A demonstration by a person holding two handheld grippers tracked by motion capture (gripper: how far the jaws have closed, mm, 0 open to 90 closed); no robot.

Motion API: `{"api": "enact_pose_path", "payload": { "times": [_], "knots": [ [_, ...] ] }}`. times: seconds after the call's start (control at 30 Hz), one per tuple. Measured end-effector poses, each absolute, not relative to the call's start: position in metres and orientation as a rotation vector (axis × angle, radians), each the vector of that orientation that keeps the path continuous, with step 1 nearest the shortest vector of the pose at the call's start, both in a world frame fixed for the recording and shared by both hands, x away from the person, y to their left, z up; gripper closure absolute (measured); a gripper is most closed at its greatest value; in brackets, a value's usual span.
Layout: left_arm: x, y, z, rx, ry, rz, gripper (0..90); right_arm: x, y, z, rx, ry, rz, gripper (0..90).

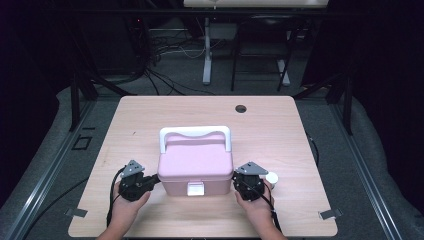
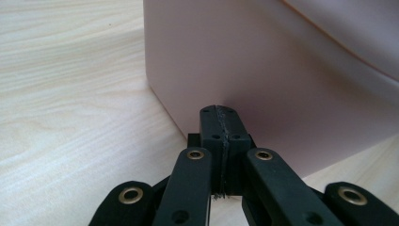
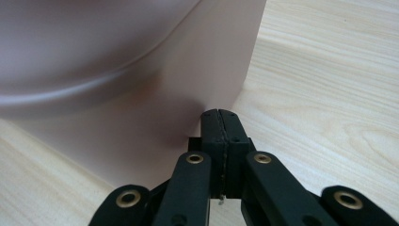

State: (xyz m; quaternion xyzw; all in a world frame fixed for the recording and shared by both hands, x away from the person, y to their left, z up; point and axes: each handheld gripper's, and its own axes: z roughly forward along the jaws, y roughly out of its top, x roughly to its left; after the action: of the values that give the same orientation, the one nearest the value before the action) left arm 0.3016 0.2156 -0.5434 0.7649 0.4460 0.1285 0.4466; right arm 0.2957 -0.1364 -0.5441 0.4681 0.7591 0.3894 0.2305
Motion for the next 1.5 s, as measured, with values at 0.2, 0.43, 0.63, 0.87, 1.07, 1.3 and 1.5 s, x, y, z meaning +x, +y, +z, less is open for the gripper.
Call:
{"api": "enact_pose_path", "payload": {
  "times": [0.2,0.43,0.63,0.87,1.07,1.3,1.5],
  "knots": [
    [0.293,0.216,-0.543,1.901,1.095,0.308,90.0,0.287,-0.139,-0.543,1.295,2.105,1.074,90.0],
    [0.281,0.220,-0.544,1.900,1.090,0.279,90.0,0.275,-0.139,-0.542,1.277,2.131,1.074,90.0],
    [0.272,0.221,-0.543,1.911,1.080,0.271,90.0,0.265,-0.140,-0.542,1.278,2.148,1.081,90.0],
    [0.264,0.221,-0.544,1.903,1.081,0.275,90.0,0.258,-0.141,-0.541,1.290,2.156,1.085,90.0],
    [0.261,0.223,-0.546,1.883,1.068,0.251,90.0,0.249,-0.144,-0.542,1.283,2.162,1.104,90.0],
    [0.257,0.223,-0.547,1.881,1.059,0.239,90.0,0.247,-0.144,-0.543,1.265,2.152,1.096,90.0],
    [0.256,0.225,-0.547,1.890,1.050,0.219,90.0,0.245,-0.147,-0.543,1.255,2.174,1.115,90.0]
  ]
}}
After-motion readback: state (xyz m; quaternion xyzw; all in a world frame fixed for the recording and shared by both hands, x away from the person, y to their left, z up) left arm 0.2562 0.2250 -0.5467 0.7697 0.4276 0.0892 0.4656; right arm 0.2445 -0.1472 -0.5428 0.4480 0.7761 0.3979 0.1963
